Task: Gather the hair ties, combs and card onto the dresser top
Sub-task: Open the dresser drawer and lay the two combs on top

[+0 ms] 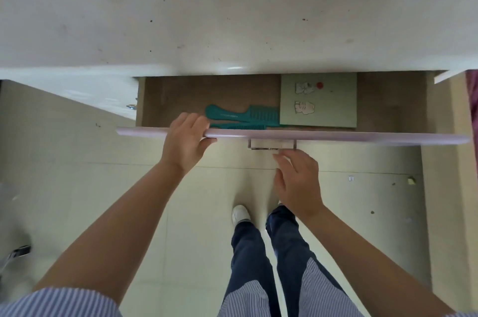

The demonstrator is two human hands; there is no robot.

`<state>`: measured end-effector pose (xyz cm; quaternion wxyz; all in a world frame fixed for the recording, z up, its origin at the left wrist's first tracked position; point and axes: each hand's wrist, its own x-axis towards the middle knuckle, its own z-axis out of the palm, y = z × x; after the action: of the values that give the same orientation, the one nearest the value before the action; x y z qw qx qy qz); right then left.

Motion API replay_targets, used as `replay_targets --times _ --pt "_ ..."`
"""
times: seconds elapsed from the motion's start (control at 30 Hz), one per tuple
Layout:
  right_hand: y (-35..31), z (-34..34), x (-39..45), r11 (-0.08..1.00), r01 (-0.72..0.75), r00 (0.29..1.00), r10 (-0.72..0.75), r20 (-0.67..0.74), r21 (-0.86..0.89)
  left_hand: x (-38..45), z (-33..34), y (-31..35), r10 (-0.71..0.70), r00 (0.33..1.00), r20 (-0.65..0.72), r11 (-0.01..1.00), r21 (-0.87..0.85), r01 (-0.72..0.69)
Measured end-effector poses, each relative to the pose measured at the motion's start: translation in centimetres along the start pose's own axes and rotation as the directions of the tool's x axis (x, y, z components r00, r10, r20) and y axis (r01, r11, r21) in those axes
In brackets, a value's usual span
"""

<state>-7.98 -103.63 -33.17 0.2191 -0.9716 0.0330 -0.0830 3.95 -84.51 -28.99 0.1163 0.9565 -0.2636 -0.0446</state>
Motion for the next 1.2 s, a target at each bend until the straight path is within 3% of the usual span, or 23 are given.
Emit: replay_targets --times 0.07,0.13,0.23,0.3,0.4,0.47,0.53,0.63,0.73,0.93,1.07,1.2 --pt "0.6 -0.5 -0.2 0.996 0.087 0.991 -0.085 -0.103 0.019 -0.2 0.4 0.1 0.022 0.999 0.045 1.0 0.021 -0.023" --pt "1.2 -1.1 1.1 0.991 0.105 0.991 -0.111 -0.071 -0.085 -0.5 1.1 0.3 0.026 0.997 0.079 0.998 0.054 -0.031" --pt "1.9 -1.7 4.0 0.973 0.089 0.994 -0.072 0.083 -0.211 -0.6 1.4 0.2 0.025 0.995 0.094 0.996 0.084 -0.033" --pt "1.5 -2.0 5.7 0.976 0.119 0.967 -0.073 0.244 -0.183 -0.2 1.2 -0.5 0.091 0.986 0.14 0.992 0.08 -0.102" --pt "1.5 -1.6 8.8 0.997 0.008 0.841 0.035 0.54 -0.077 1.5 0.9 -1.4 0.123 0.938 0.324 0.991 0.001 -0.13" --pt "1.9 -0.7 11.5 0.986 0.08 0.781 0.03 0.624 -0.146 3.2 1.4 -2.1 0.003 0.898 0.439 0.998 0.051 -0.029" --pt "1.7 0.7 13.9 0.935 0.274 0.735 -0.054 0.676 -0.224 5.1 2.1 -2.6 -0.146 0.857 0.494 0.986 0.139 0.088" --pt "1.8 3.4 15.8 0.845 0.46 0.659 -0.118 0.743 -0.273 7.2 4.3 -3.1 -0.314 0.754 0.578 0.938 0.31 0.153" --pt "2.0 5.3 15.8 0.81 0.501 0.645 -0.115 0.756 -0.305 7.8 6.2 -3.3 -0.319 0.713 0.625 0.941 0.295 0.163" --pt "1.3 6.7 15.0 0.838 0.41 0.699 -0.035 0.714 -0.361 8.9 7.2 -3.4 -0.242 0.744 0.623 0.948 0.317 0.043" --pt "1.2 6.9 15.3 0.81 0.434 0.697 -0.024 0.717 -0.395 9.4 7.3 -3.5 -0.196 0.744 0.638 0.978 0.187 0.097" --pt "1.7 5.8 15.6 0.876 0.362 0.669 -0.007 0.743 -0.318 9.0 6.7 -4.4 -0.101 0.747 0.657 0.994 0.103 0.044"
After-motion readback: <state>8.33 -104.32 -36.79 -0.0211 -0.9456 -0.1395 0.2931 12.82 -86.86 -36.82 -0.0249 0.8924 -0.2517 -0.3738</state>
